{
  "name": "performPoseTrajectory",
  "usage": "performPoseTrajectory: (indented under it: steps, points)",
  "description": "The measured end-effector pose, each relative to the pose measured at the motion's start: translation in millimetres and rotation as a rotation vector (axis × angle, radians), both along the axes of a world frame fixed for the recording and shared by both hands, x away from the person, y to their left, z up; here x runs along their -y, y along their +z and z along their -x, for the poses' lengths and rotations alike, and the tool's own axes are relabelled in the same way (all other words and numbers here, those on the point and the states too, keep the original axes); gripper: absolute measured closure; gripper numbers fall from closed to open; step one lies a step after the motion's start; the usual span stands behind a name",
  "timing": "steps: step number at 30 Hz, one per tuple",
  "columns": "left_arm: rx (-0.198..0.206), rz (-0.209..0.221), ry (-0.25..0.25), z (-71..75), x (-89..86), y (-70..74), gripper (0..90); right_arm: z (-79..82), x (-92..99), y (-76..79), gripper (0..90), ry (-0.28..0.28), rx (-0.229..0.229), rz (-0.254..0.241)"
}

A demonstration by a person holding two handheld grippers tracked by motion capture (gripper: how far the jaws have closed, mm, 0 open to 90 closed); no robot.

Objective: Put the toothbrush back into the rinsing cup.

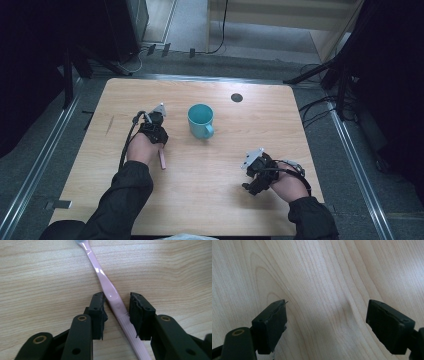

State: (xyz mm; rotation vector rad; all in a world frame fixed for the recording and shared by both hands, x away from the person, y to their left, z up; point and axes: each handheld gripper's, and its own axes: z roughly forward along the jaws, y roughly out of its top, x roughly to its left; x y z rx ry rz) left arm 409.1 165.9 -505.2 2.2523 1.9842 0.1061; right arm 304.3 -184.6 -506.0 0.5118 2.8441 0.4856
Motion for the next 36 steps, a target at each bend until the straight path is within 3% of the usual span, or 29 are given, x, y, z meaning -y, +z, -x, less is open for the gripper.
performPoseTrajectory:
  steps: [12,17,23,29,36]
  points:
    - [-0.009,-0.019,-0.078,1.6,-4.7,0.2,77.7,0.1,-0.2,-0.8,17.1,0.001,-0.003,0.002]
    - [-0.028,-0.034,-0.093,1.0,-4.0,0.3,77.7,0.0,-0.4,-1.1,17.1,0.006,-0.004,0.004]
    - [-0.053,-0.052,-0.123,0.7,-0.9,0.6,71.5,-0.1,-0.2,-1.4,17.1,0.005,-0.006,0.003]
    - [-0.046,-0.071,-0.149,3.4,3.6,0.5,74.4,-0.3,-0.6,-1.8,17.1,0.006,-0.01,0.01]
    - [-0.06,-0.062,-0.164,1.6,3.6,0.6,77.8,0.3,-1.0,-2.3,17.1,0.013,-0.013,0.016]
